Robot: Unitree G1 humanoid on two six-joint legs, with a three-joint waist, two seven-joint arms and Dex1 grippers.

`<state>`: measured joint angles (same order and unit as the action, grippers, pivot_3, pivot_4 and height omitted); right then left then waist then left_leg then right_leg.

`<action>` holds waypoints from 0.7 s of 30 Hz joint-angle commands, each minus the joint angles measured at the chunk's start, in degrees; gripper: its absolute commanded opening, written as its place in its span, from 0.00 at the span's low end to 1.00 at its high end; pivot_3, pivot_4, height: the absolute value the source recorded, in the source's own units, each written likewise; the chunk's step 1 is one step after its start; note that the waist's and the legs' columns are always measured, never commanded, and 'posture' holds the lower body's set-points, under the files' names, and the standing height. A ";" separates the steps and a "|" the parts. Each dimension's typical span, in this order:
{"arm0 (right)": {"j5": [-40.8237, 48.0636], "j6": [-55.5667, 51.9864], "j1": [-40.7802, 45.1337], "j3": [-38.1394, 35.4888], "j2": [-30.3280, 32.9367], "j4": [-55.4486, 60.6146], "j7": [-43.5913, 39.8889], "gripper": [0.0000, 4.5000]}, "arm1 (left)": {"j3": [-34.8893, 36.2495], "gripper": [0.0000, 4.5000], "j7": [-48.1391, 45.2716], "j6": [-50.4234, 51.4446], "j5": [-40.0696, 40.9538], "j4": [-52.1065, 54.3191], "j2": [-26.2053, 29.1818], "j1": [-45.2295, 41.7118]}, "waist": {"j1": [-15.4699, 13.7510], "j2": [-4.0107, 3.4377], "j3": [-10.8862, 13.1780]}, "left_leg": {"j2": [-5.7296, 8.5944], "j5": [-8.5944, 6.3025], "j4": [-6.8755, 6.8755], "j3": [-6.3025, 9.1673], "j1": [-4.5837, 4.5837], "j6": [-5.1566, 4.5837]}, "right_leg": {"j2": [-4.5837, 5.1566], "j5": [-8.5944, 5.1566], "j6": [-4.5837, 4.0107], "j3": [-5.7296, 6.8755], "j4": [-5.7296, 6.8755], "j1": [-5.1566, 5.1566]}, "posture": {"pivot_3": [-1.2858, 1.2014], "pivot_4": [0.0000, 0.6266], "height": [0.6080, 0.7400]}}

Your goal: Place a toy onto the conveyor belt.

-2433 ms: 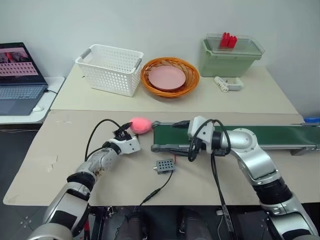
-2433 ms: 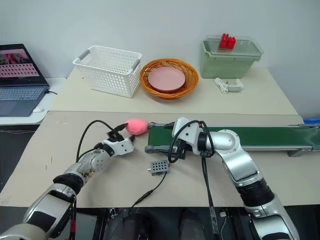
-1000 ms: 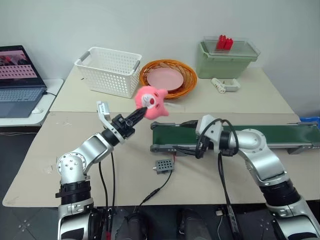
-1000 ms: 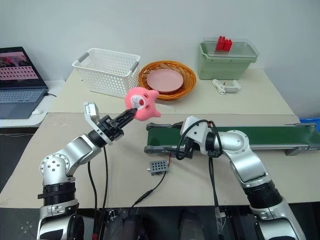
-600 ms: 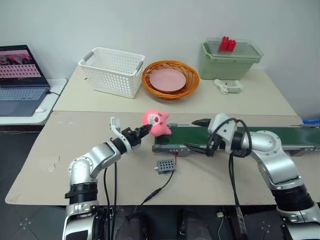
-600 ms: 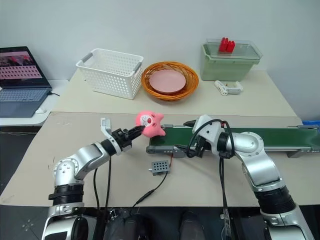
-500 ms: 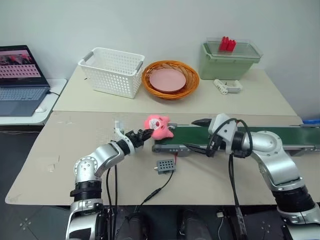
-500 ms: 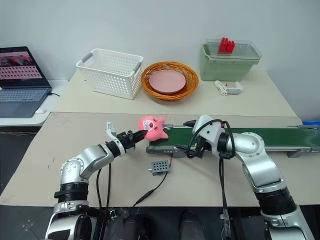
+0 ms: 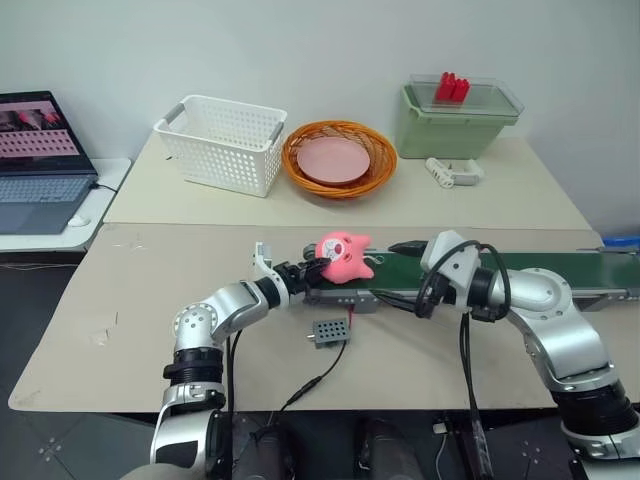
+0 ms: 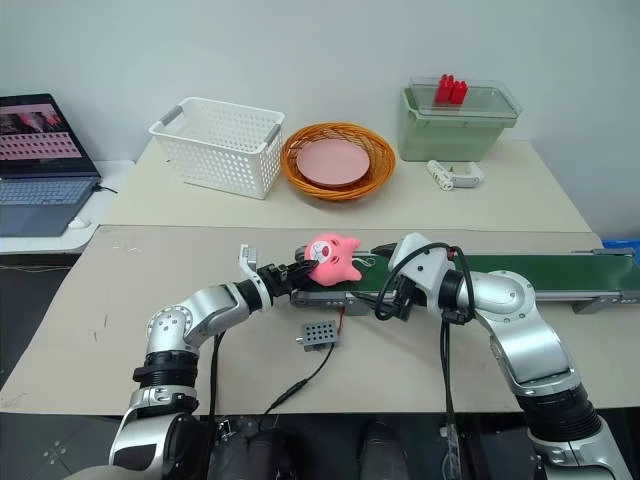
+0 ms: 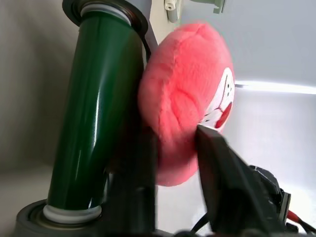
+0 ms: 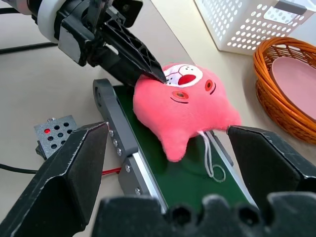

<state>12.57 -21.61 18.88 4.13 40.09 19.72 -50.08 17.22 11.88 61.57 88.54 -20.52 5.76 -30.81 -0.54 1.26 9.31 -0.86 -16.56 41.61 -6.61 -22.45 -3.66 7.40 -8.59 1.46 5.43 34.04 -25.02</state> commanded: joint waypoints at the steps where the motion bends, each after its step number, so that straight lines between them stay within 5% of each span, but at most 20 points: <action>1: 0.71 0.01 0.34 -1.54 0.47 1.67 0.32 1.00 | -0.24 0.62 -2.42 0.48 -2.87 3.32 1.05 -0.19 | -0.02 0.00 0.00 | 0.00 0.00 0.00 0.00 -0.01 0.00 | 0.00 0.00 0.00 0.00 0.00 -0.01 | 0.52 0.24 1.00; 3: 0.66 0.10 0.51 -1.38 0.40 1.44 0.33 1.00 | -0.72 0.79 -3.90 0.35 -4.75 4.96 1.91 -0.58 | -0.02 0.00 0.00 | 0.00 0.00 0.00 0.00 0.00 0.00 | 0.00 0.00 -0.01 0.00 0.00 -0.01 | 0.52 0.24 1.00; 14: 0.61 0.36 1.09 -0.92 0.21 0.58 0.01 1.00 | -3.18 0.79 -10.52 -0.15 -14.43 12.52 5.78 -1.12 | -0.17 0.01 0.01 | 0.00 -0.01 -0.02 0.03 -0.22 0.00 | 0.02 -0.02 -0.04 0.05 -0.02 -0.19 | 0.52 0.24 1.00; 21: 0.66 0.33 0.87 -0.78 -0.26 0.21 0.30 1.00 | -6.40 0.79 -14.40 -7.13 -29.94 20.42 14.38 -0.94 | -0.08 0.00 0.01 | -0.02 -0.01 -0.04 0.02 -0.26 0.01 | 0.02 -0.03 -0.06 0.05 -0.02 -0.27 | 0.52 0.24 1.00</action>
<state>12.56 -21.61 19.16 4.18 39.93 18.83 -50.00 11.56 -1.10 56.98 62.61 -3.81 18.77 -31.23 -0.62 1.26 9.32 -0.87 -16.57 41.54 -6.59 -22.72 -3.64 7.41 -8.63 1.39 5.48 34.02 -25.29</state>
